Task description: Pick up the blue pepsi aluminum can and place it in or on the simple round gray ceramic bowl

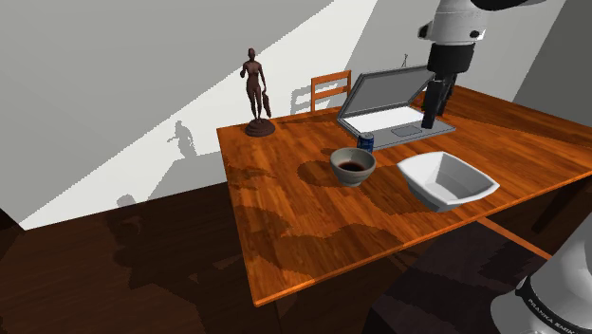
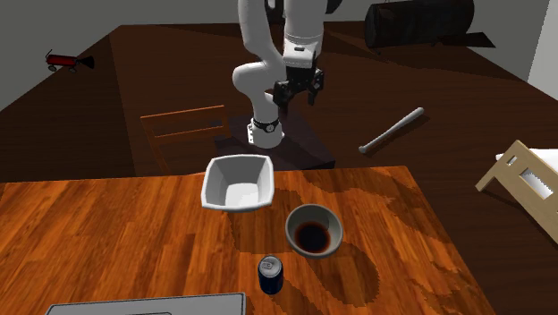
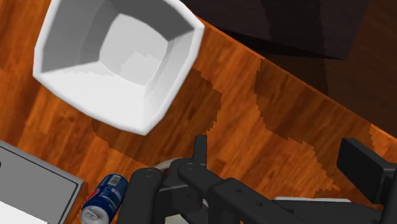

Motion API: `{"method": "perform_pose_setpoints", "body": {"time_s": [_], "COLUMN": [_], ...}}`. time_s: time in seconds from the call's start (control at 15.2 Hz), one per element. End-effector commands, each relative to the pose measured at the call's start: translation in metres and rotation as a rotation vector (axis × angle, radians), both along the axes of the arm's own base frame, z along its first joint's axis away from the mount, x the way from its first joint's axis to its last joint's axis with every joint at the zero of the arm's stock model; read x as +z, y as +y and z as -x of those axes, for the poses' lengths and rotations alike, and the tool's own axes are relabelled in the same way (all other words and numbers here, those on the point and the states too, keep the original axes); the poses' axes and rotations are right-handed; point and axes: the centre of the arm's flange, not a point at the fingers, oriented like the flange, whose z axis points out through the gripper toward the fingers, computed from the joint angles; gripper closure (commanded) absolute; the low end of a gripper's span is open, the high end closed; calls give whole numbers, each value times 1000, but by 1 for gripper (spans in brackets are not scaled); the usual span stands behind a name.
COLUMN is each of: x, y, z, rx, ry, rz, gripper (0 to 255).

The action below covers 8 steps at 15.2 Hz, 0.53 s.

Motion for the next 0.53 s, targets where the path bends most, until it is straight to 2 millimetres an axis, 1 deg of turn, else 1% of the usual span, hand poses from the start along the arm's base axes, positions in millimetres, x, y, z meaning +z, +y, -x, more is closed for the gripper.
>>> {"method": "perform_pose_setpoints", "body": {"time_s": [0.0, 0.46], "x": [-13, -58], "y": [-11, -51], "z": [-18, -87], "rx": [1, 4], "ry": [-2, -3], "rz": [2, 5], "gripper": [0, 0]}}
